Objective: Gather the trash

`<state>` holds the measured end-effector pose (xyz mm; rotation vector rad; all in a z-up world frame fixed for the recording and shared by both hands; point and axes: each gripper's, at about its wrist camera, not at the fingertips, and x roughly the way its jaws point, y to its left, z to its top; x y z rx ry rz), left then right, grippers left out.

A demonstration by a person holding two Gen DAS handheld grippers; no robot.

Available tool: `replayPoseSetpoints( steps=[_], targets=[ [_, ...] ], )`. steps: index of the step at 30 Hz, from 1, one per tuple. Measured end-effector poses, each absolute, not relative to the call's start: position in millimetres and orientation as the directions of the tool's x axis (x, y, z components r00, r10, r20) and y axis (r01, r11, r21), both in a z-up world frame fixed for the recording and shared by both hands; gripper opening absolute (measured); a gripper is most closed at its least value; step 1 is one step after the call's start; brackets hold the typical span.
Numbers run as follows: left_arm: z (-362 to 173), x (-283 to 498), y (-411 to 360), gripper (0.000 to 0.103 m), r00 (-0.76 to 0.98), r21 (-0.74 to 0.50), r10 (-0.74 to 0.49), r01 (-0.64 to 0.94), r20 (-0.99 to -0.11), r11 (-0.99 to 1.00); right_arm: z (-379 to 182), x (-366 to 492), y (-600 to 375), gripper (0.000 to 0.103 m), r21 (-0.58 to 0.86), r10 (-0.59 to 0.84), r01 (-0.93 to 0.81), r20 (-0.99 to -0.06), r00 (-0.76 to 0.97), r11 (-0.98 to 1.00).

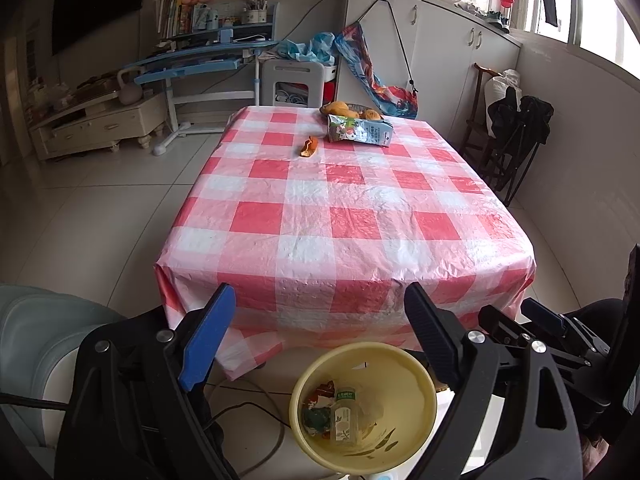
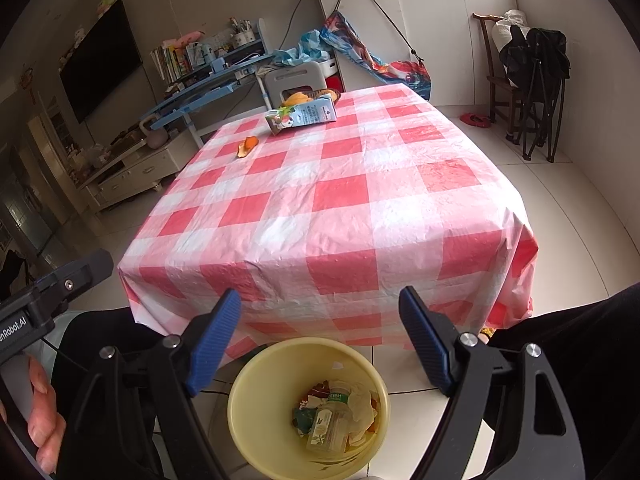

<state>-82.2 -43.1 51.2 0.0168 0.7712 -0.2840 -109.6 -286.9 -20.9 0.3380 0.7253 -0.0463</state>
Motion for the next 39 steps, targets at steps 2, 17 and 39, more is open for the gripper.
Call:
replayPoseSetpoints(
  steps=[2, 17, 39],
  targets=[
    [51.3, -81.7, -42.6, 0.083, 0.681, -0.088, -0.245, 0.258, -0.69, 0.962, -21.1, -109.7, -286.9, 0.078, 0.287, 0.075, 0.158, -0.658, 0.749, 0.945],
    [51.3, -81.6, -42.0, 0.084, 0.682, -0.087, -0.244, 0.257, -0.69, 0.963, -21.4, -109.5, -285.9, 0.078, 0.285, 0.074, 0.158, -0.658, 0.749, 0.945],
    [51.0, -81.7, -41.6, 0.084, 0.684, -0.087, -0.243, 0.254, -0.688, 0.963, -21.1, -108.0, -282.5, 0.078, 0.283, 0.074, 0.156, -0.66, 0.748, 0.946]
  ],
)
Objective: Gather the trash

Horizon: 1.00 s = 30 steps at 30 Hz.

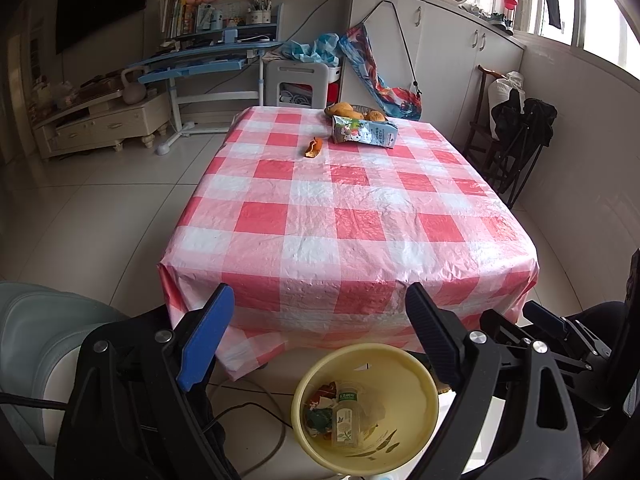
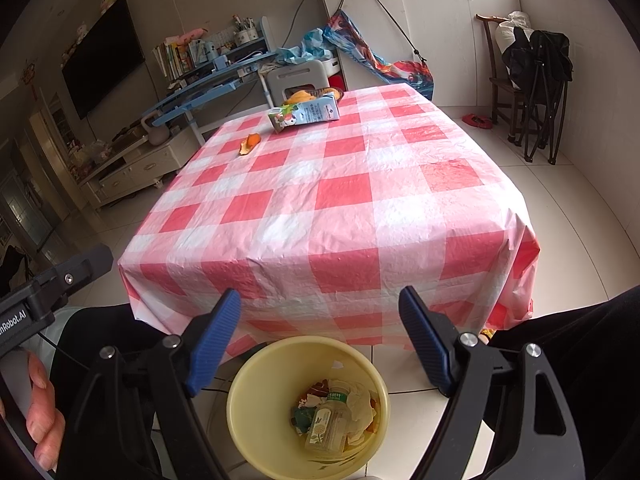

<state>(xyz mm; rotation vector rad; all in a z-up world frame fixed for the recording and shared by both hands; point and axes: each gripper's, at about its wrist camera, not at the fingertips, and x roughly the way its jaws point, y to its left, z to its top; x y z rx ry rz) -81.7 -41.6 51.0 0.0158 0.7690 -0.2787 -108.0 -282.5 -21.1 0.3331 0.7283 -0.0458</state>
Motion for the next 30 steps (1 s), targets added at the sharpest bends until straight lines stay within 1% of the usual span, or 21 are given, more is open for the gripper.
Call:
replayPoseSetpoints(
  steps=[30],
  targets=[
    [50.7, -81.7, -41.2, 0.084, 0.685, -0.088, -0.242, 0.252, -0.688, 0.964, -21.1, -107.6, -279.9, 0.078, 0.279, 0.073, 0.155, -0.661, 0.747, 0.948]
  ],
)
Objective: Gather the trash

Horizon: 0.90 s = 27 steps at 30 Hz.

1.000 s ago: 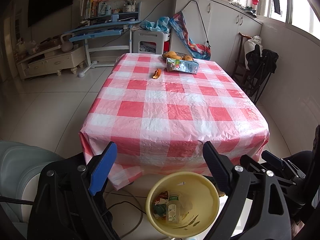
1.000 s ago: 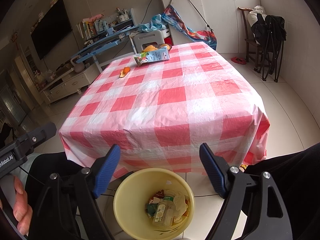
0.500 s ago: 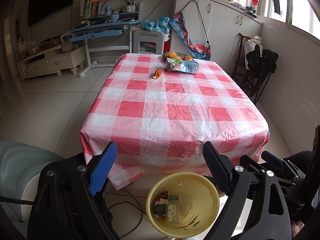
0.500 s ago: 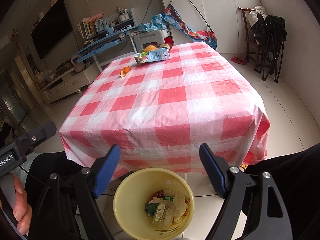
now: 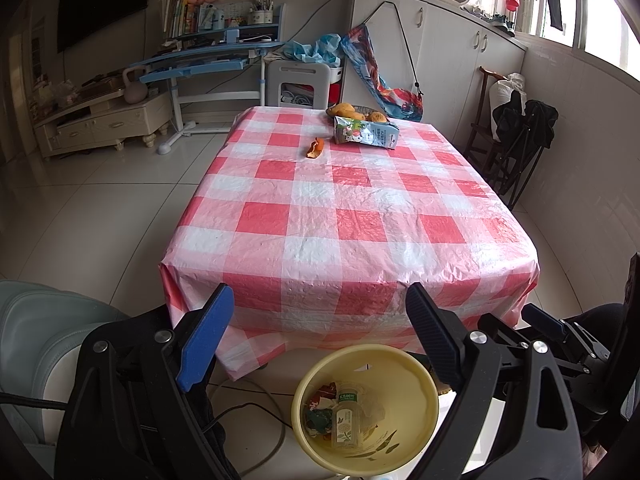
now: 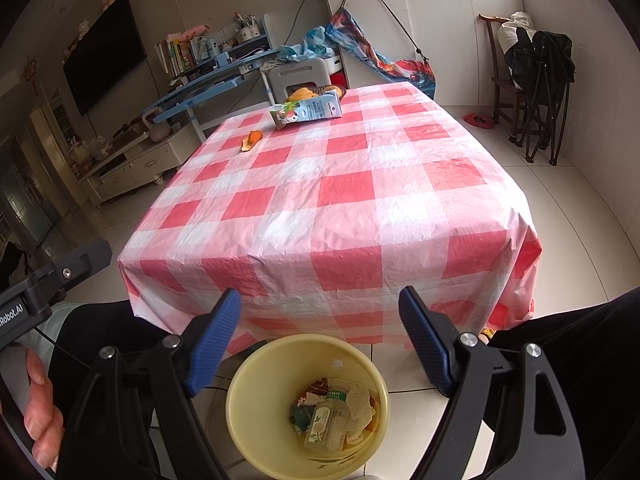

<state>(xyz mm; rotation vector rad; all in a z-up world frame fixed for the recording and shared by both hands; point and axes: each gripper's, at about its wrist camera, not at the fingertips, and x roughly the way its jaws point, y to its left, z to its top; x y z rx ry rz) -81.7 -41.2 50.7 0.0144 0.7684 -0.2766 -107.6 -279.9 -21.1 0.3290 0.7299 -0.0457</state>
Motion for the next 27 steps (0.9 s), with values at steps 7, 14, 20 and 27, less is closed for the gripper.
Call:
replayPoseSetpoints(
  steps=[7, 14, 20, 27],
  targets=[
    [50.6, -81.3, -40.3, 0.085, 0.685, -0.088, -0.241, 0.251, -0.687, 0.964, -21.2, -107.3, -279.0, 0.078, 0.278, 0.072, 0.155, -0.662, 0.746, 0.948],
    [50.5, -81.6, -40.8, 0.085, 0.685, -0.088, -0.241, 0.252, -0.687, 0.964, -21.8, -107.5, -277.9, 0.078, 0.277, 0.073, 0.153, -0.662, 0.746, 0.949],
    [50.4, -81.5, -40.8, 0.085, 0.685, -0.088, -0.241, 0.251, -0.687, 0.964, -22.1, -107.5, -277.5, 0.078, 0.276, 0.072, 0.153, -0.662, 0.746, 0.949],
    [50.3, -81.4, -40.5, 0.085, 0.686, -0.089, -0.241, 0.25, -0.687, 0.964, -22.2, -107.5, -277.3, 0.078, 0.275, 0.072, 0.153, -0.663, 0.745, 0.949]
  ],
)
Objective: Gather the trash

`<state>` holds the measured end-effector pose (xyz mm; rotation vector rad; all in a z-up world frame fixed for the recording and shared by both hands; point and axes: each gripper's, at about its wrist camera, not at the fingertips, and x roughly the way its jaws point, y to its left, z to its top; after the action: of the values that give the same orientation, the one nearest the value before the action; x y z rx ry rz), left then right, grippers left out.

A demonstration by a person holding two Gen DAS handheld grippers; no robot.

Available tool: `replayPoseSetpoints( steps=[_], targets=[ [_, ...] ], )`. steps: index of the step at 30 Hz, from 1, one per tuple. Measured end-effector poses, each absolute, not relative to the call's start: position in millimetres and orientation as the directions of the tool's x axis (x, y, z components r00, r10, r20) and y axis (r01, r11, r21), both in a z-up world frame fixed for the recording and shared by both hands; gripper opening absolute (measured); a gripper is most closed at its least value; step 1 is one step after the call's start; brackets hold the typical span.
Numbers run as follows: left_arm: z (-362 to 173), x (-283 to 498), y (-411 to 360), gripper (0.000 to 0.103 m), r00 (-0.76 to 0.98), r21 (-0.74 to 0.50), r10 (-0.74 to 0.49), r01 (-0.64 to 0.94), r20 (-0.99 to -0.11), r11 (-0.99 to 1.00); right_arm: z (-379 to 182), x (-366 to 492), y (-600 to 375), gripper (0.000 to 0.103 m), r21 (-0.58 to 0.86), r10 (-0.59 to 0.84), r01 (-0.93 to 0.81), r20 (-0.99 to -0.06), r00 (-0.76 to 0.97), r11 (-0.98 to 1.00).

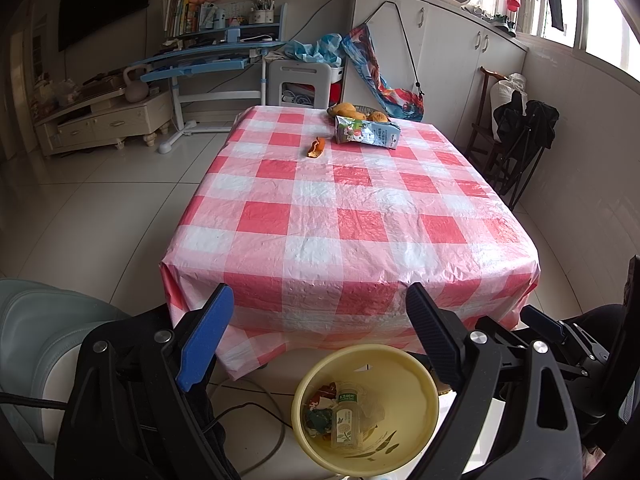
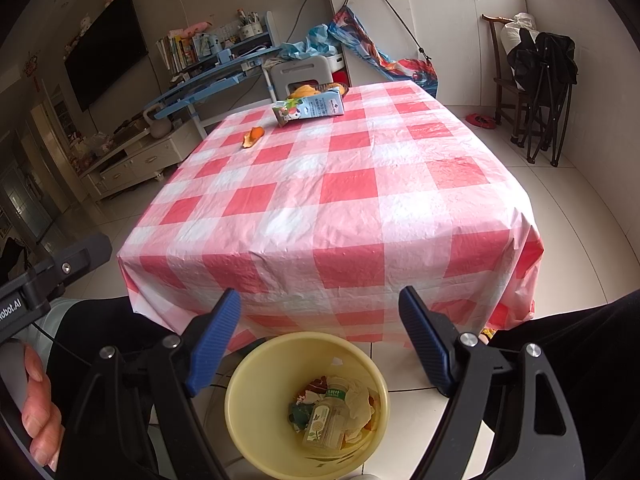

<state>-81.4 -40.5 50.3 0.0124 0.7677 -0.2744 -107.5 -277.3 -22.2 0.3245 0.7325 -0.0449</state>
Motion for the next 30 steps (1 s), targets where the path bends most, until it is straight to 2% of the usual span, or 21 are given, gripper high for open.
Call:
replayPoseSetpoints(
  steps=[30],
  targets=[
    [46.1, -76.1, -32.2, 0.085, 0.683, -0.092, -0.229, 0.232, -0.693, 0.968, -25.5, -106.7, -275.1, 0.078, 0.276, 0.077, 0.148, -0.663, 0.744, 0.95]
  ],
)
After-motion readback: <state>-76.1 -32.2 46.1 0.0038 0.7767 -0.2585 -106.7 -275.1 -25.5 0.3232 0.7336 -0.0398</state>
